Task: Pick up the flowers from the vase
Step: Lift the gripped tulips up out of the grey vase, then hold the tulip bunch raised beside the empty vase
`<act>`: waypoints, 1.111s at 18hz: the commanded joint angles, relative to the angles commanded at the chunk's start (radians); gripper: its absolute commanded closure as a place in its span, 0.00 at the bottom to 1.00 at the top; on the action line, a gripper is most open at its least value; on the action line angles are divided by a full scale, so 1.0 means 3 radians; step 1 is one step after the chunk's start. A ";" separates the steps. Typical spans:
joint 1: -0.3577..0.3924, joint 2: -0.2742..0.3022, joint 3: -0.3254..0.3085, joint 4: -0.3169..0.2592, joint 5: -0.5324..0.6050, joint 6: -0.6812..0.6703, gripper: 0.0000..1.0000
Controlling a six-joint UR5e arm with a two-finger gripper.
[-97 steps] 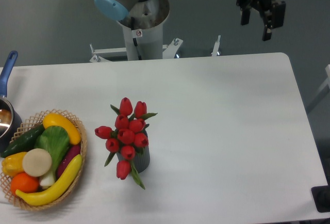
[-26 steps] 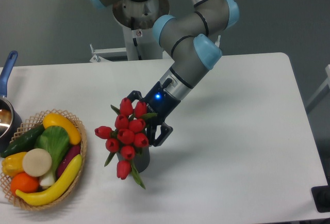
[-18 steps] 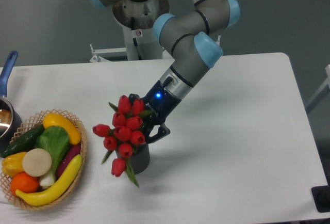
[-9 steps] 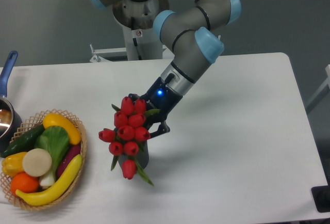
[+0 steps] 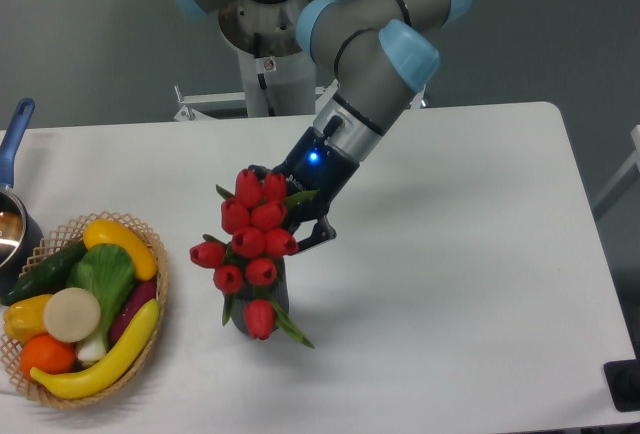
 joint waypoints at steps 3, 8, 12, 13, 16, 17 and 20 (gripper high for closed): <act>0.0000 0.0046 0.0057 0.0000 -0.0041 -0.0211 0.66; 0.0072 0.0128 0.0103 -0.0005 -0.0113 -0.0390 0.66; 0.0194 0.0123 0.0291 -0.0020 -0.0184 -0.0640 0.66; 0.0209 0.0123 0.0338 -0.0020 -0.0189 -0.0666 0.66; 0.0250 0.0113 0.0491 -0.0020 -0.0251 -0.0788 0.66; 0.0301 0.0113 0.0537 -0.0020 -0.0251 -0.0835 0.66; 0.0363 0.0113 0.0614 -0.0020 -0.0256 -0.0901 0.66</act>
